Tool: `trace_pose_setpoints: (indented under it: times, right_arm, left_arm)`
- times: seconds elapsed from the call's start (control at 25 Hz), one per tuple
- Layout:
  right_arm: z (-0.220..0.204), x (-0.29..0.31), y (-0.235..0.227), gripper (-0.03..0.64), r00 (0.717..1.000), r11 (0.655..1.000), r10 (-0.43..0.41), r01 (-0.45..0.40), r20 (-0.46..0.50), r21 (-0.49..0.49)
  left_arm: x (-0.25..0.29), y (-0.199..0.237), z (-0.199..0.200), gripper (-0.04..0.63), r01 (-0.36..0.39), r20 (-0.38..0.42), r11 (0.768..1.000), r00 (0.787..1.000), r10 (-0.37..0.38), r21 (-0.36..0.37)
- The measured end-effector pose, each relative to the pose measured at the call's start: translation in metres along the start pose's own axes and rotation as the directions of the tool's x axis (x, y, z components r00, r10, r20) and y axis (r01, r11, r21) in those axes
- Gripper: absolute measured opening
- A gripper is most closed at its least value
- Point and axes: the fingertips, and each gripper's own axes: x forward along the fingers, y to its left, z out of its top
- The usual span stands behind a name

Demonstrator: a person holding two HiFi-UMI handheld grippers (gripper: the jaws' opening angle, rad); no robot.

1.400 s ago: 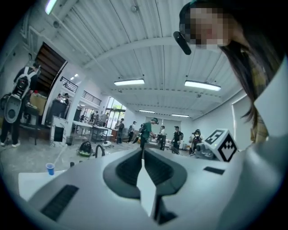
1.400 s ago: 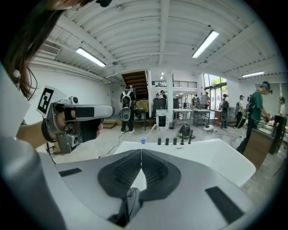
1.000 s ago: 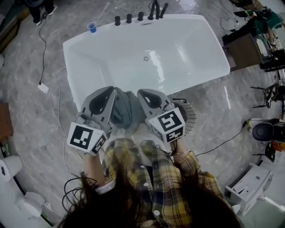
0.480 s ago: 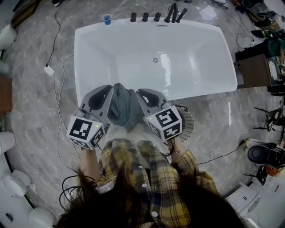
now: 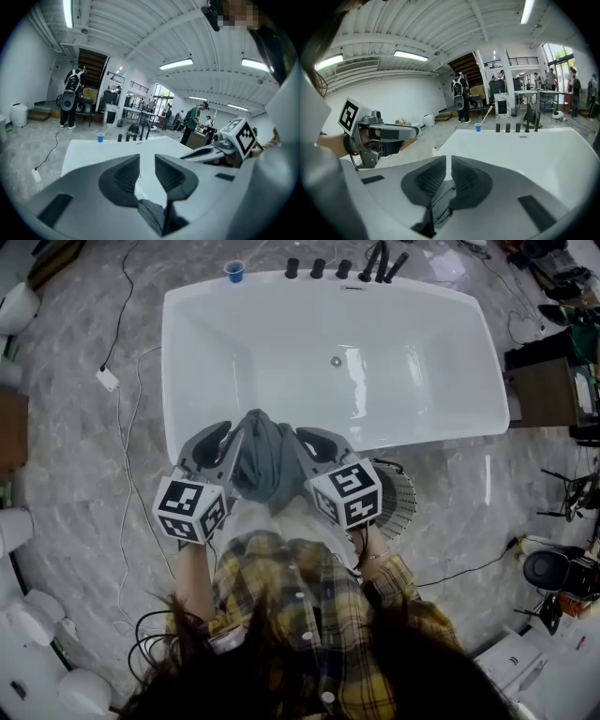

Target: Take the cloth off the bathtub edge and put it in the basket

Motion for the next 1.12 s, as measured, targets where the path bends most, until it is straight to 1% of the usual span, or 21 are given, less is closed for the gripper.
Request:
trace_pose_setpoints:
  times: [0.04, 0.08, 0.16, 0.4, 0.6, 0.8, 1.0, 1.12]
  right_arm:
    - [-0.006, 0.004, 0.0, 0.024, 1.0, 1.0, 0.004, -0.004, -0.011, 0.011]
    - [-0.012, 0.007, 0.001, 0.043, 1.0, 1.0, 0.011, -0.01, -0.024, 0.022]
    - [-0.027, 0.015, 0.002, 0.091, 0.998, 0.999, 0.022, -0.021, -0.05, 0.036]
    - [-0.078, 0.038, -0.002, 0.159, 0.989, 0.998, 0.033, -0.025, -0.142, 0.059]
    - [-0.114, 0.059, -0.008, 0.222, 0.981, 0.992, 0.039, -0.015, -0.189, 0.127]
    - [-0.149, 0.084, -0.009, 0.288, 0.971, 0.974, 0.085, -0.034, -0.222, 0.225]
    - [-0.185, 0.11, -0.011, 0.326, 0.956, 0.966, 0.091, -0.016, -0.281, 0.258]
    - [-0.203, 0.126, -0.014, 0.341, 0.948, 0.964, 0.092, -0.008, -0.305, 0.267]
  left_arm:
    - [0.002, 0.003, -0.009, 0.092, -0.002, -0.023, 1.0, 1.0, 0.001, -0.011]
    - [0.004, 0.005, -0.018, 0.11, -0.002, -0.045, 1.0, 0.999, 0.001, -0.022]
    - [0.008, 0.009, -0.036, 0.124, -0.004, -0.078, 0.999, 0.997, 0.001, -0.043]
    - [0.021, 0.016, -0.093, 0.164, -0.012, -0.162, 0.992, 0.987, -0.008, -0.125]
    - [0.03, 0.025, -0.142, 0.183, -0.021, -0.246, 0.987, 0.969, -0.018, -0.159]
    - [0.042, 0.033, -0.187, 0.227, -0.038, -0.312, 0.979, 0.95, -0.027, -0.202]
    - [0.051, 0.041, -0.234, 0.284, -0.068, -0.375, 0.968, 0.927, -0.029, -0.243]
    - [0.058, 0.047, -0.258, 0.302, -0.087, -0.404, 0.958, 0.914, -0.032, -0.273]
